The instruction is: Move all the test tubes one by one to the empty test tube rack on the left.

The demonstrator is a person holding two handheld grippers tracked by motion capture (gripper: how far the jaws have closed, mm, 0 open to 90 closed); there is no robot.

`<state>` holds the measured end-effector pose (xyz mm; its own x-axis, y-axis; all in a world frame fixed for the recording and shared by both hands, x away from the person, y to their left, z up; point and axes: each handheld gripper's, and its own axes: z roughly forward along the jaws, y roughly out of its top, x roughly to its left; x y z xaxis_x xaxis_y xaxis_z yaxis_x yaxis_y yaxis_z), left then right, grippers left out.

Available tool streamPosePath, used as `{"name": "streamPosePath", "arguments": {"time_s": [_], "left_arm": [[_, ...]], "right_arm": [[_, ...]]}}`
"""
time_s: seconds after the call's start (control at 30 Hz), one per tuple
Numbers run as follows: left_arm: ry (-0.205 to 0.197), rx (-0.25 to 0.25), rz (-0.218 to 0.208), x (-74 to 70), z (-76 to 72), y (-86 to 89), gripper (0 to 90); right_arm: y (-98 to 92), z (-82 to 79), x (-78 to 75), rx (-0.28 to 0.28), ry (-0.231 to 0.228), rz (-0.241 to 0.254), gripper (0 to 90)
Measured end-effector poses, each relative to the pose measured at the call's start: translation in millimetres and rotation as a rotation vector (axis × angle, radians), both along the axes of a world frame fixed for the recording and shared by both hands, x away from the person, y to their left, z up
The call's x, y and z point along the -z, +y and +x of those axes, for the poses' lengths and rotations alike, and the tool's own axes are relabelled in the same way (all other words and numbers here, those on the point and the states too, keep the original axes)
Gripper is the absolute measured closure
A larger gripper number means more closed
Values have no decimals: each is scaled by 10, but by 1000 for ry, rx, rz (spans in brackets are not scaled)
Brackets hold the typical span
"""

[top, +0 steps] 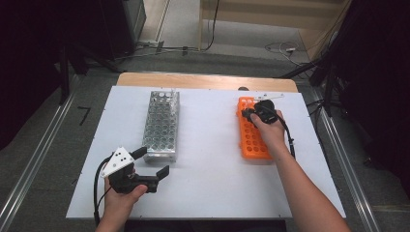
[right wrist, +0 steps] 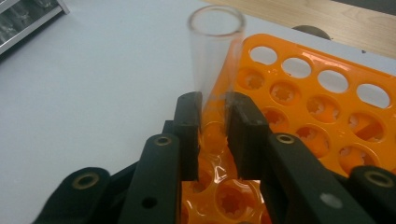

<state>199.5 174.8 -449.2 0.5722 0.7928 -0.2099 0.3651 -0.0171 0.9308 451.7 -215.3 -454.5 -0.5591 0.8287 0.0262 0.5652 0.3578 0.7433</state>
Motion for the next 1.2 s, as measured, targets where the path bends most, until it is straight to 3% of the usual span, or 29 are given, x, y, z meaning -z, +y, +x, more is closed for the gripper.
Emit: {"name": "streamPosePath", "arguments": {"time_s": [0.23,0.67,1.0,1.2], "left_arm": [[0,1,7,4,3,1,0],[-10,-1,18,-9,5,-25,0],[-15,12,29,-26,12,-77,0],[-21,29,30,-45,18,-154,0]], "right_arm": [[-29,-19,-39,-4,-34,20,736],[-138,-180,-314,-26,-105,94,735],[-144,-501,-536,-106,-135,133,735],[-115,-739,-566,-165,-133,150,735]]}}
